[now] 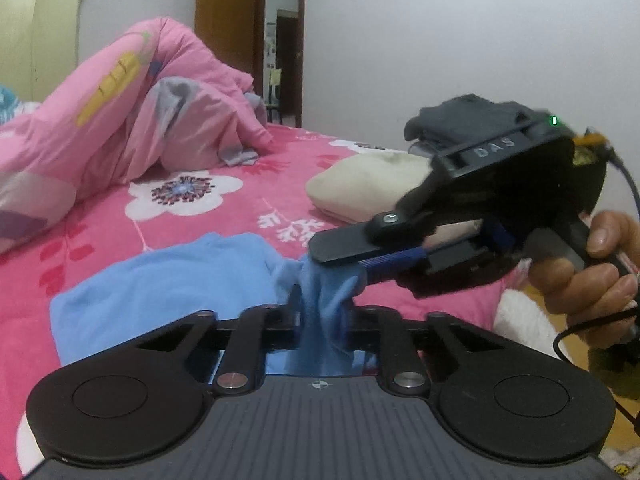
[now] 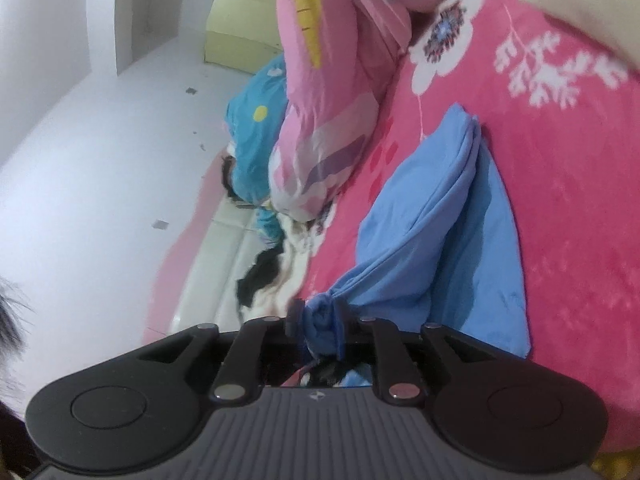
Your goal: Fold clothes
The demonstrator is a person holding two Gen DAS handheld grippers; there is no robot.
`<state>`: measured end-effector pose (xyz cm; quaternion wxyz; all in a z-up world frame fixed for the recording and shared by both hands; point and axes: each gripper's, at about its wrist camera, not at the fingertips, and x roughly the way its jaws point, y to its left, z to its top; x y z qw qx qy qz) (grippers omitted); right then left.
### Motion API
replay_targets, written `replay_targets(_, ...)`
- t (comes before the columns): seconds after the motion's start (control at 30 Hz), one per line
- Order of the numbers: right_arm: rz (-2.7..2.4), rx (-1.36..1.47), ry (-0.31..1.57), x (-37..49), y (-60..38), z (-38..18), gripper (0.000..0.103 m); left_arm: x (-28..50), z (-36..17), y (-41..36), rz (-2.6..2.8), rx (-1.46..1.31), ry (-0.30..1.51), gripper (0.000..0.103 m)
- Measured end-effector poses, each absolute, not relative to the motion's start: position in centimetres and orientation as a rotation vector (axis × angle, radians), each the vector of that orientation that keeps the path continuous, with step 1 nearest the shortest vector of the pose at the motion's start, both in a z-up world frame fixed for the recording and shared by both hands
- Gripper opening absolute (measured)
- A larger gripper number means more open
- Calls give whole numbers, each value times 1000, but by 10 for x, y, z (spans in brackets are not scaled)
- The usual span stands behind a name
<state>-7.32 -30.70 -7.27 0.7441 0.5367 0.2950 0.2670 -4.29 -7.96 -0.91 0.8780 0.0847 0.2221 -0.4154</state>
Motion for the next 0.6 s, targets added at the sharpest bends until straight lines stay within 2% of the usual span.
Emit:
replay_targets(0.03,584,1214,636,-74,-311,-77,26,-42,-9,-79,-862,167,464,9)
replay_targets(0.07,582,1252,625,-74,-316,-81,36,-41,-10,-77,-855,153,467,8)
replay_targets(0.13,535,1319,590,-75,-328,-90,45,-39,-10,-71,-843,119,474,8)
replay_targets(0.4,285,1412,713,-41,-346,-118,47,-27,-6,-39,-812,-76,494,7)
replay_targets(0.6,246,1400,763,-36,-339,-103,49,-22,-7,-30,-817,-138,490,7)
